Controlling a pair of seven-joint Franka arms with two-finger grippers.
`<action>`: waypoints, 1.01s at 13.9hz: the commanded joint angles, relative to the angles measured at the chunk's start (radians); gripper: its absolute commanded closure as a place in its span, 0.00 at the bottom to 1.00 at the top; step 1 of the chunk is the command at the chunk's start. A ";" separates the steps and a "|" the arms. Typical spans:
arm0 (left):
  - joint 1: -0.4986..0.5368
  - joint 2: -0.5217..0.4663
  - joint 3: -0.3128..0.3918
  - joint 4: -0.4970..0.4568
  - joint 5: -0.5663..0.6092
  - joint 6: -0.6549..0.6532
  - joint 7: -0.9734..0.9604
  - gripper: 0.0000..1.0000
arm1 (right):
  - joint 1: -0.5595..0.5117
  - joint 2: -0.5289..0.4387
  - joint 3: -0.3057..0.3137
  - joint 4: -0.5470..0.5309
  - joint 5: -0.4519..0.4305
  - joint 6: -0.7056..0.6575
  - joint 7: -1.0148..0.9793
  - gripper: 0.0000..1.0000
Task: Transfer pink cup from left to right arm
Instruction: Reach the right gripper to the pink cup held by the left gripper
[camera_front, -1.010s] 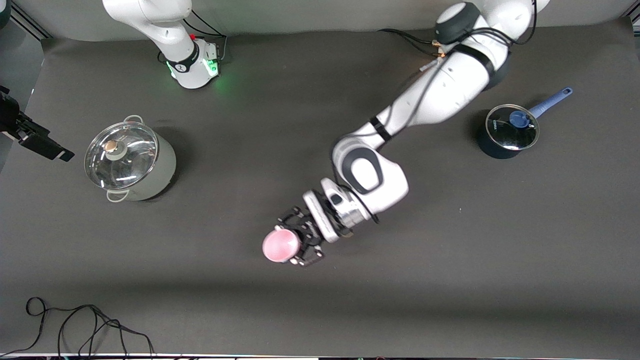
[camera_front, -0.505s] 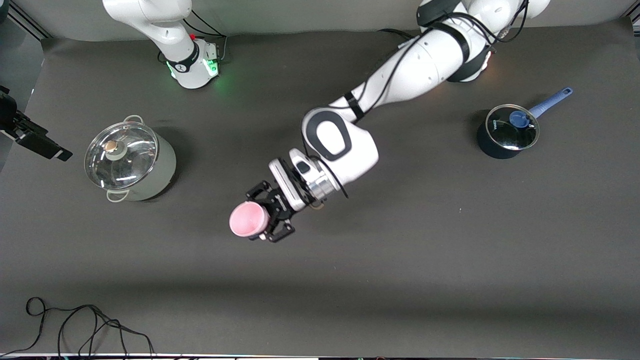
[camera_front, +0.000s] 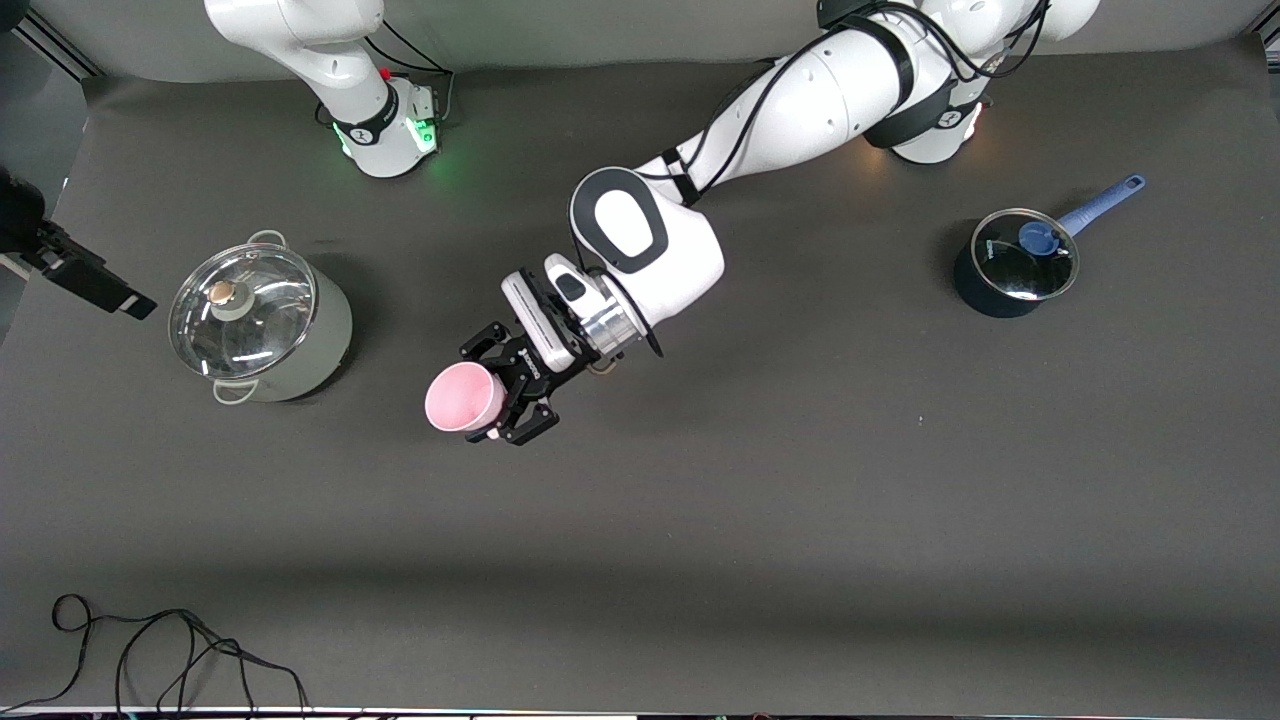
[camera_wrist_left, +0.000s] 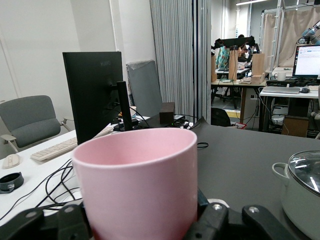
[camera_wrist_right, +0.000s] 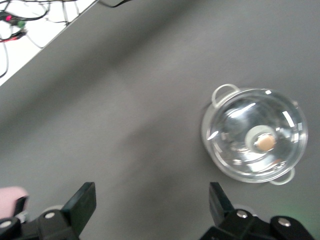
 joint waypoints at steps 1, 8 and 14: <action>-0.016 -0.007 0.024 0.024 -0.012 0.015 -0.024 1.00 | 0.032 0.079 -0.002 0.122 0.060 -0.019 0.112 0.00; -0.016 -0.007 0.027 0.024 0.000 0.015 -0.049 1.00 | 0.266 0.269 0.019 0.340 0.074 -0.025 0.342 0.00; -0.016 -0.007 0.027 0.024 0.002 0.016 -0.050 1.00 | 0.332 0.407 0.025 0.408 0.083 -0.013 0.428 0.00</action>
